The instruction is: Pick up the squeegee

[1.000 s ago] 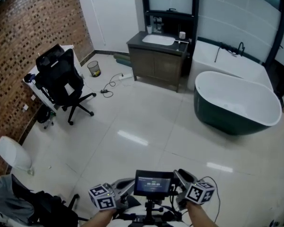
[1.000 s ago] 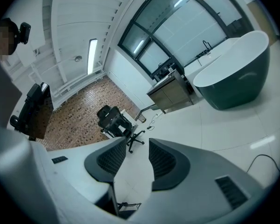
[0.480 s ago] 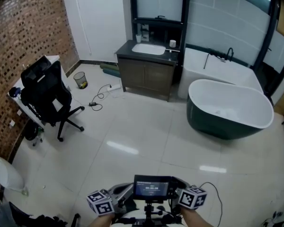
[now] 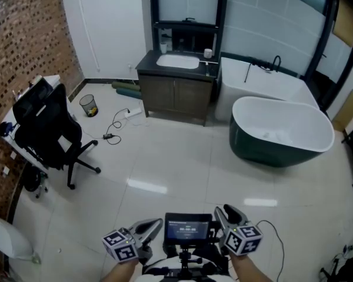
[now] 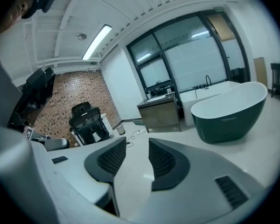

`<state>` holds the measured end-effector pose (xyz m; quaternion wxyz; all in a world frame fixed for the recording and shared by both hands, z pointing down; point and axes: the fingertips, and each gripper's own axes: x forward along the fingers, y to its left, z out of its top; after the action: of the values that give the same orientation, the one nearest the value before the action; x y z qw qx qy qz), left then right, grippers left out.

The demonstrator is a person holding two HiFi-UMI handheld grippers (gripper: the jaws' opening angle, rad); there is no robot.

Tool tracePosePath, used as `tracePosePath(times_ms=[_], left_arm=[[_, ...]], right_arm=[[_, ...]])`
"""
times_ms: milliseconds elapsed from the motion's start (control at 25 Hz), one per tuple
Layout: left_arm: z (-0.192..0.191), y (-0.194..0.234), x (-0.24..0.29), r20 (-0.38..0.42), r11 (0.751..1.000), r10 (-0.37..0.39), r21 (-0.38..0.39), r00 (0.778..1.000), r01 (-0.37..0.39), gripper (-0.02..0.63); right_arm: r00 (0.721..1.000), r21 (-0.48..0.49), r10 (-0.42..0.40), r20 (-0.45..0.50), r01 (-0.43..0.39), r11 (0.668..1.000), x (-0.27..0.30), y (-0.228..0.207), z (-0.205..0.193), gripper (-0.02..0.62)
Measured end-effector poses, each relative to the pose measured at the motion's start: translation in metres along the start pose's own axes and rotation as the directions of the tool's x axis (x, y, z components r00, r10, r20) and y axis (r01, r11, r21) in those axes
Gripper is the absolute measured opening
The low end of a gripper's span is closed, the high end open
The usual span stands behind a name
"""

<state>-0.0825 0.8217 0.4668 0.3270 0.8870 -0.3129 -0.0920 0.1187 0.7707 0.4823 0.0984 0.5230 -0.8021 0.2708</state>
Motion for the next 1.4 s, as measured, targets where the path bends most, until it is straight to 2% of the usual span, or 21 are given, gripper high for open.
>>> tracePosePath(times_ms=[280,480,560,920,1120,1400], left_arm=[[0.036,0.042,-0.010,0.049,1.000,0.029,-0.011,0.998,-0.028,-0.006],[0.058,0.072,0.002,0.044,0.999,0.049,-0.013,0.998,-0.048,-0.006],[0.070,0.085,0.010,0.044,0.998,0.056,-0.011,0.997,-0.056,-0.006],[0.137,0.142,0.083,0.031,0.997,0.069,0.028,0.997,-0.070,-0.006],[0.150,0.160,0.116,0.029,0.998,0.067,0.004,0.997,-0.067,-0.006],[0.166,0.184,0.145,0.000,0.999,0.035,-0.019,0.999,-0.035,-0.006]], right_arm=[[0.999,-0.008,-0.037,0.030,0.037,0.999,0.038,0.005,0.025,0.173],[0.999,0.011,-0.028,0.044,0.027,1.000,0.082,-0.003,0.042,0.182],[0.998,0.018,-0.023,0.054,0.022,1.000,0.102,-0.006,0.051,0.204],[0.996,0.009,0.035,0.084,-0.036,0.999,0.193,-0.028,0.127,0.206],[0.997,0.005,0.048,0.065,-0.048,0.999,0.223,-0.045,0.144,0.224],[0.999,0.054,0.010,0.032,-0.012,0.998,0.248,-0.062,0.151,0.250]])
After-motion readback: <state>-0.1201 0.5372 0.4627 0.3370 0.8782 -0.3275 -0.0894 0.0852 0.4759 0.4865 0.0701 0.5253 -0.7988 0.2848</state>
